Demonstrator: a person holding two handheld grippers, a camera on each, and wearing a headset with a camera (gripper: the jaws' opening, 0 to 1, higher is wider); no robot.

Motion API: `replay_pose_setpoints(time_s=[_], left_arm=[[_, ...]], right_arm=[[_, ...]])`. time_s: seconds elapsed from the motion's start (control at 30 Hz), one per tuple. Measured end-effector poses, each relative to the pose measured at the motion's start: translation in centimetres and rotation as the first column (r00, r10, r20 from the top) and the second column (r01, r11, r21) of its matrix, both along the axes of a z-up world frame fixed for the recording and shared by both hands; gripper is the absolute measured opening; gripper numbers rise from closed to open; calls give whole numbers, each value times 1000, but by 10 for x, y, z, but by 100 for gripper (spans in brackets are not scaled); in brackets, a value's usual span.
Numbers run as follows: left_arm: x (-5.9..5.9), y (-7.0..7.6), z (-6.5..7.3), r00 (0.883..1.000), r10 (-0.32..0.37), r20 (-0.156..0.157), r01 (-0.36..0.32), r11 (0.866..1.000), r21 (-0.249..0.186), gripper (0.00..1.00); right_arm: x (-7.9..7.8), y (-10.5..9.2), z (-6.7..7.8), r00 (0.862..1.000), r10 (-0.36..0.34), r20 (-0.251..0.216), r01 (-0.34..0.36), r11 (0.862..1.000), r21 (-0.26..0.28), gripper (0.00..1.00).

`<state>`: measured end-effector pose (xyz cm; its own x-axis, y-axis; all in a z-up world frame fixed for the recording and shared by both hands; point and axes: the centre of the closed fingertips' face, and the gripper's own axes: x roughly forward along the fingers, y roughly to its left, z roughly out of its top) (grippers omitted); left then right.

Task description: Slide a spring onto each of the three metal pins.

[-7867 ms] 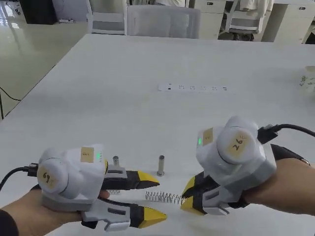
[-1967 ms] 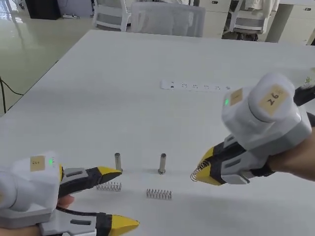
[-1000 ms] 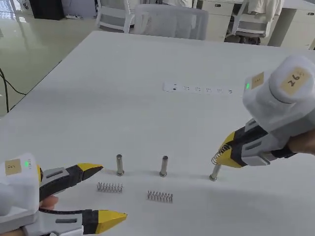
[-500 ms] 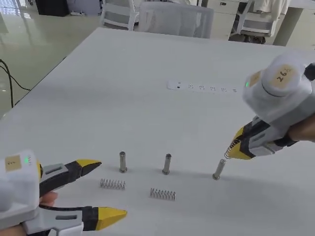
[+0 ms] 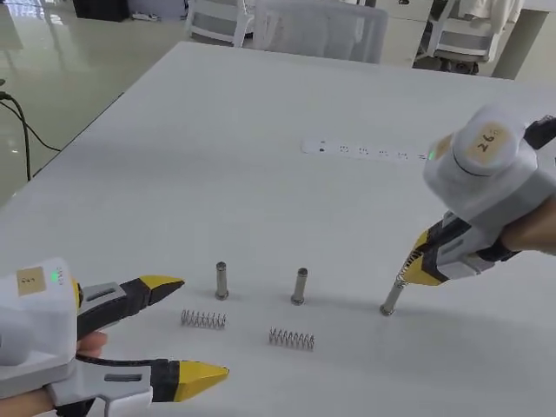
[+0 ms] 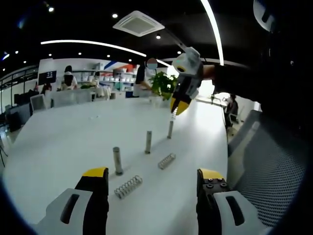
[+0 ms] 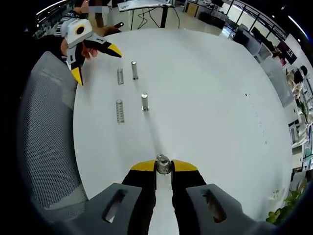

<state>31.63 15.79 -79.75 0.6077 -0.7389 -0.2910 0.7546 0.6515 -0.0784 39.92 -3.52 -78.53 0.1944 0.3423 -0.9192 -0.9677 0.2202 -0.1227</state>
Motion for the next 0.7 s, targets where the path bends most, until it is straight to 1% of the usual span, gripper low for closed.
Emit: replay_pose_setpoints(time_s=[0.2,0.3,0.53,0.7], left_arm=[[0,-1,0,1000,-2,-1,2,1000,1,69],[0,-1,0,1000,-3,-2,3,1000,2,69],[0,-1,-1,1000,-3,-5,3,1000,5,68],[0,-1,-1,1000,-4,-6,4,1000,6,68]], right_arm=[[1,-3,-5,1000,-2,-7,2,1000,-14,8],[1,-1,-6,1000,-4,-13,4,1000,-6,8],[3,0,-10,1000,-3,-20,3,1000,-8,8],[4,0,-18,999,-9,-35,8,1000,-10,8]])
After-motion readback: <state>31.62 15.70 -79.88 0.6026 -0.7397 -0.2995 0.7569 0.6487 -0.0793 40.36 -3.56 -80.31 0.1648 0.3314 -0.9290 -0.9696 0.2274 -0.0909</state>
